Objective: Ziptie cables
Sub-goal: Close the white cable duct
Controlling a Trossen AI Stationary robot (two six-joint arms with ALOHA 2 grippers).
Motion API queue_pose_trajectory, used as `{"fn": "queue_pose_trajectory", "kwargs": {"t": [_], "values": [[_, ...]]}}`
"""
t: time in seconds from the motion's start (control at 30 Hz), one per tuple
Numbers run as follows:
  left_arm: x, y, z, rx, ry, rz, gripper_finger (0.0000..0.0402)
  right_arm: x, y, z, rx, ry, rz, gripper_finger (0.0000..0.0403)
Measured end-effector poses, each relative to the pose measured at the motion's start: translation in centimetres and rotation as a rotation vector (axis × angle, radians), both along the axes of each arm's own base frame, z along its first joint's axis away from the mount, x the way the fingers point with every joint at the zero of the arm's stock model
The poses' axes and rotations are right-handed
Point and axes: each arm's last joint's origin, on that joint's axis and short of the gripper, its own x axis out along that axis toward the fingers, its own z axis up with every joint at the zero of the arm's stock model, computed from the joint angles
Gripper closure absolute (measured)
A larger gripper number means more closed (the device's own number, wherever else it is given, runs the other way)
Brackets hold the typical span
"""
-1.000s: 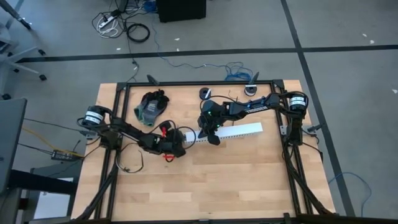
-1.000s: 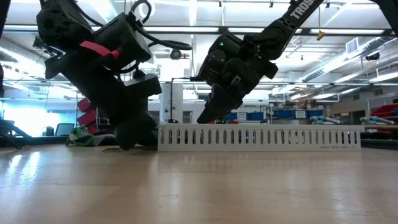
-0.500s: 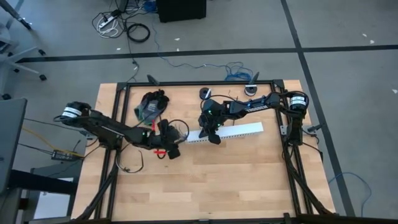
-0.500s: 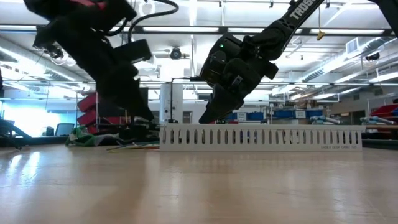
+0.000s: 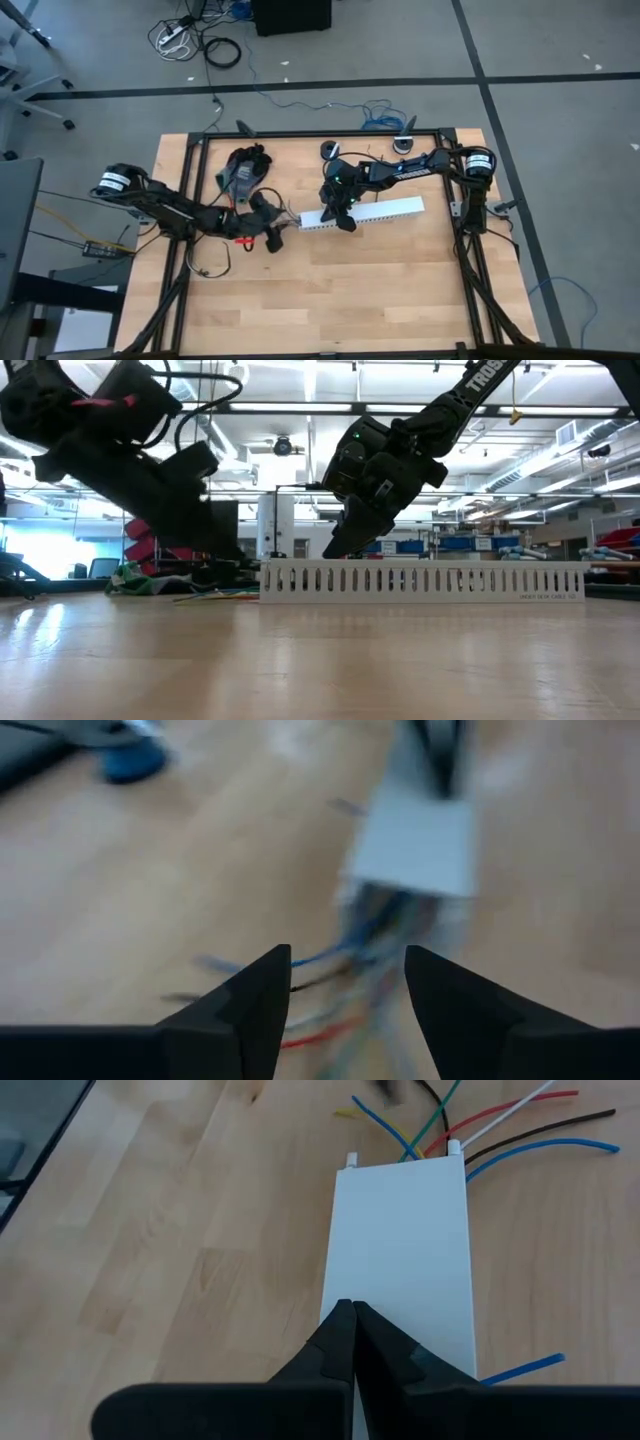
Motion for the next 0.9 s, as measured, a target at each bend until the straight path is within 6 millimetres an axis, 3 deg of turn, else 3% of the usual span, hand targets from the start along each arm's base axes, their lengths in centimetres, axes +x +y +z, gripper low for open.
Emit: {"fn": "queue_pose_trajectory", "kwargs": {"t": [0.3,0.4,0.6,0.9], "values": [[0.17,0.09,0.38,0.009,-0.059,0.054,0.0207,-0.04,-0.06,-0.02,0.015,0.01,-0.013,0.0403],[0.23,-0.13,0.3,-0.002,-0.037,-0.034,0.0197,-0.05,-0.06,-0.03,0.015,0.011,-0.015,0.0403],[0.22,-0.28,0.2,0.055,0.007,-0.132,0.0135,-0.06,-0.07,-0.04,0.022,0.015,-0.022,0.0403],[0.49,0.24,-0.55,0.06,0.026,-0.098,0.0059,-0.09,0.01,-0.05,0.067,0.025,-0.022,0.0402]]}}
